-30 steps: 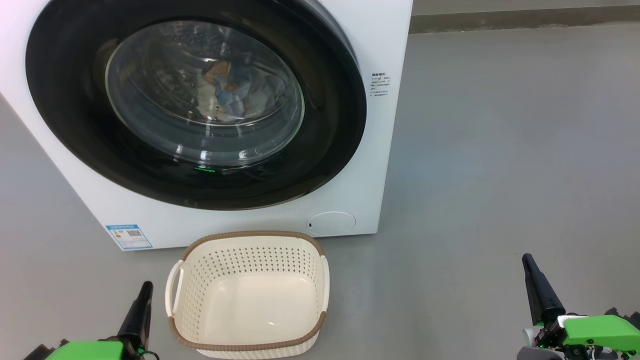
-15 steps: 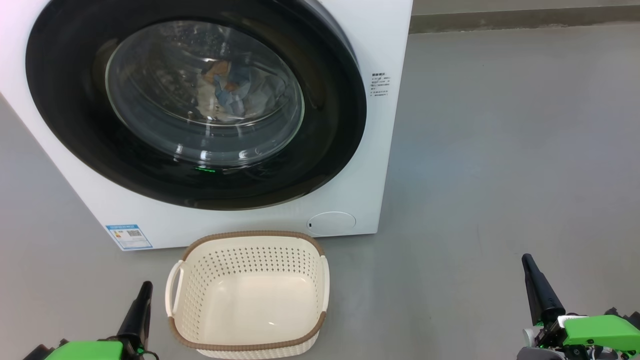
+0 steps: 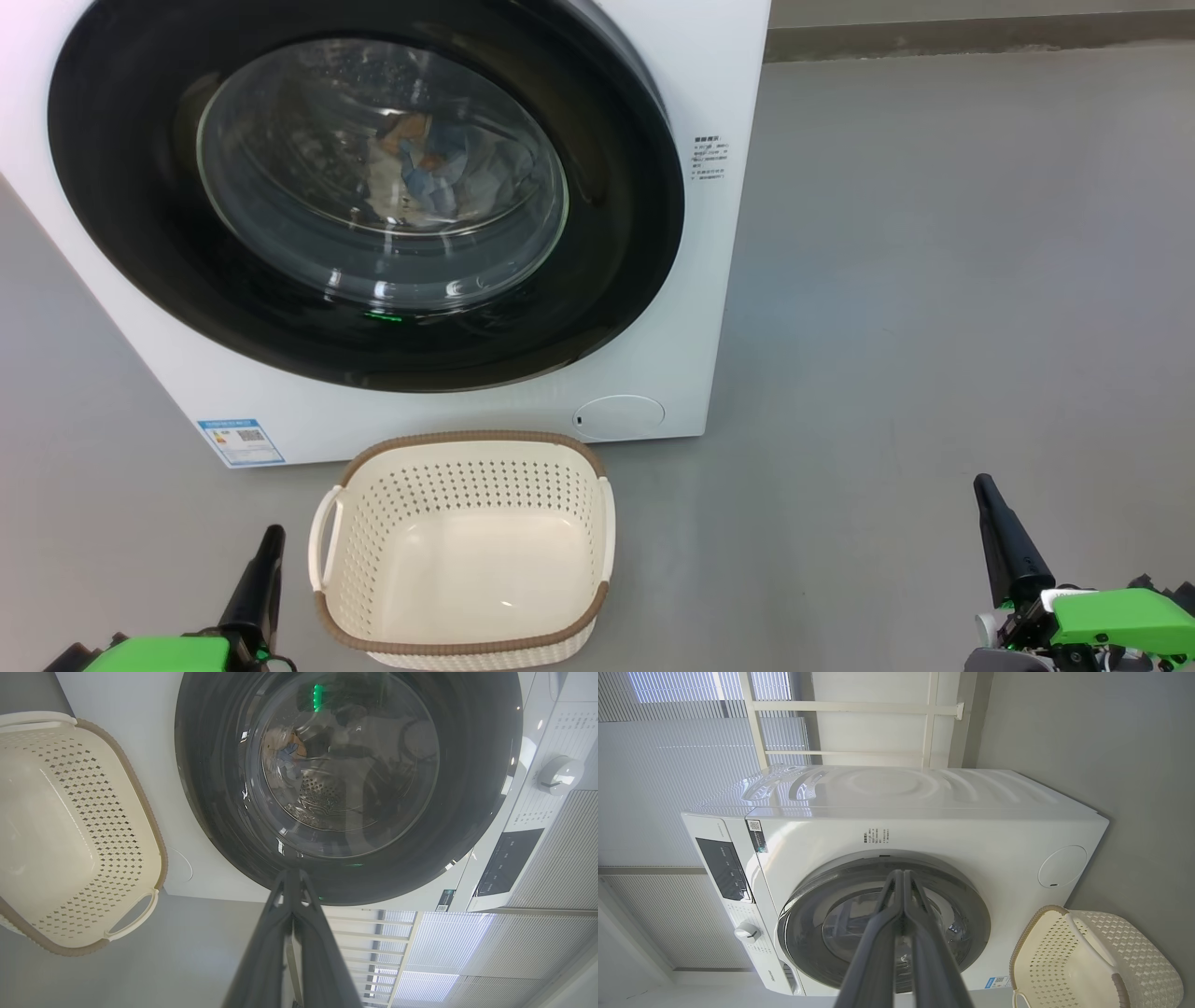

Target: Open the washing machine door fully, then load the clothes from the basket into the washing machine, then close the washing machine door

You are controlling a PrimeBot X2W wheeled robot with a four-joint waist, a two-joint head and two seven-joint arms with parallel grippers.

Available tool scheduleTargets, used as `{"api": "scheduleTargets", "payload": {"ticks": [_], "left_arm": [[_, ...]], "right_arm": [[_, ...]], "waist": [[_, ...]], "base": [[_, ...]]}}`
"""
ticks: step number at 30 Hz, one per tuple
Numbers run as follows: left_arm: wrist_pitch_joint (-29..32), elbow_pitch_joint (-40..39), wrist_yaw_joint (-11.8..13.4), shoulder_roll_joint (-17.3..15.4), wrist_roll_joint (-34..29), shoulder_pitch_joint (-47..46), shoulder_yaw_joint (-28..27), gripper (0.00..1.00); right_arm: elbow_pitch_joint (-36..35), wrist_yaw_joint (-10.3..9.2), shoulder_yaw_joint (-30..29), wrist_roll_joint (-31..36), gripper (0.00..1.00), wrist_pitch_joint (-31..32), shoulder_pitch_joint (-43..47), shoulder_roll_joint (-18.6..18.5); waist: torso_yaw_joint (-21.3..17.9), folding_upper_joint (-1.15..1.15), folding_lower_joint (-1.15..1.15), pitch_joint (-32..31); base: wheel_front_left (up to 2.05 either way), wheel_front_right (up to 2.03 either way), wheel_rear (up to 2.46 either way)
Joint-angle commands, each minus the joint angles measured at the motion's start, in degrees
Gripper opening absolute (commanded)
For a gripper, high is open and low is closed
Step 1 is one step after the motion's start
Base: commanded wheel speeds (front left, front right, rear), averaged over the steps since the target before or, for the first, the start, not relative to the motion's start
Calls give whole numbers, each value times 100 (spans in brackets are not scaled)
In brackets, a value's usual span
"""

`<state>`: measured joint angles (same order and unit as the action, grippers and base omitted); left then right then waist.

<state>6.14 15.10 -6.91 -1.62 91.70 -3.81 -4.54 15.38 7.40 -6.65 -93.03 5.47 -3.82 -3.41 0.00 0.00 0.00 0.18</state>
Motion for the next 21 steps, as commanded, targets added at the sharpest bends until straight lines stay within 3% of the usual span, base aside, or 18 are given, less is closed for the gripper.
{"api": "scheduleTargets", "payload": {"ticks": [1,21], "left_arm": [[34,-105,-58,-126,48,-238,-197,0],[34,-105,-58,-126,48,-238,-197,0]], "right_arm": [[-140,9,98,16,0,34,-228,-9],[-138,9,77,34,0,51,-230,5]], "waist": [[0,0,0,0],[0,0,0,0]], "base": [[0,0,0],[0,0,0]]}}
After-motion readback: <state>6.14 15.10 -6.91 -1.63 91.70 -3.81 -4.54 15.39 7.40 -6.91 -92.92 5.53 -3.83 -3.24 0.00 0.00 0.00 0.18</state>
